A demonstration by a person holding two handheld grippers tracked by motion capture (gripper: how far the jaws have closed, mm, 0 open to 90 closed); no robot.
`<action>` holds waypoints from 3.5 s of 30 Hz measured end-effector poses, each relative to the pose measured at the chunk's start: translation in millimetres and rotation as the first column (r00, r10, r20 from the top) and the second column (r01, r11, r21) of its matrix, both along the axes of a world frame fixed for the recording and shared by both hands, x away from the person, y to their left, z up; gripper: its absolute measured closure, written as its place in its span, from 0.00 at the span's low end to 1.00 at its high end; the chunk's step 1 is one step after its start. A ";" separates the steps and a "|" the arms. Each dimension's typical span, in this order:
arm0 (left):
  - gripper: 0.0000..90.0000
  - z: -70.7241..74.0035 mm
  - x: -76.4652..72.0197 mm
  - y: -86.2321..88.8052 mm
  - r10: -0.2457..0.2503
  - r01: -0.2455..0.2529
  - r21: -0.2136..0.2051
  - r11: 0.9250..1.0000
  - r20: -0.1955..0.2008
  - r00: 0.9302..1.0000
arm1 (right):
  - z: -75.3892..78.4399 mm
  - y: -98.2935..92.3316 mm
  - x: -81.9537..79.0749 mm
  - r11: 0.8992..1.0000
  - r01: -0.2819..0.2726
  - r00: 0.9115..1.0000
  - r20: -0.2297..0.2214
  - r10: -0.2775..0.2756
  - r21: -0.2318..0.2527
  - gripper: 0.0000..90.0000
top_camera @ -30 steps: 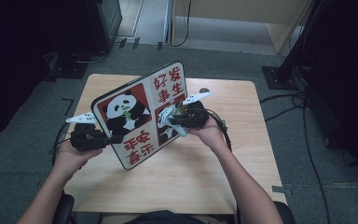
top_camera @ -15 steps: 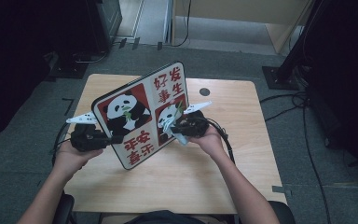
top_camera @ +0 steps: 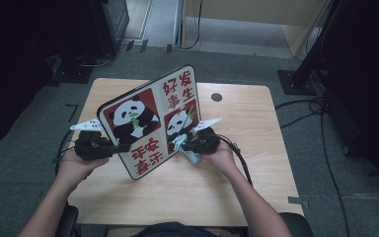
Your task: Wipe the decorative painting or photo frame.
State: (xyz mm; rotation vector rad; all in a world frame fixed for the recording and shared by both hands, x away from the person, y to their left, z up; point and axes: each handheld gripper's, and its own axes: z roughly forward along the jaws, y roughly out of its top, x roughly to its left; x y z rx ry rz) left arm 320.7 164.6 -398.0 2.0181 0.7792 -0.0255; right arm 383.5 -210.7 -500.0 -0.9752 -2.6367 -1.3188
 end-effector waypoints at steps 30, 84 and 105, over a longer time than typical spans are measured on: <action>0.86 -0.2 0.6 0.3 -0.001 0.001 -0.005 1.000 -0.005 1.000 | 56.5 -11.7 1.4 0.999 -0.003 1.000 0.004 0.002 0.044 0.90; 0.86 -0.7 1.0 0.9 -0.004 0.004 -0.009 1.000 -0.010 1.000 | 201.4 54.8 28.4 0.998 -0.062 0.977 0.206 0.058 0.010 0.90; 0.86 -0.6 1.8 1.2 -0.006 0.006 -0.005 1.000 -0.011 1.000 | 167.1 50.3 21.5 0.998 -0.061 0.984 0.168 0.059 0.011 0.90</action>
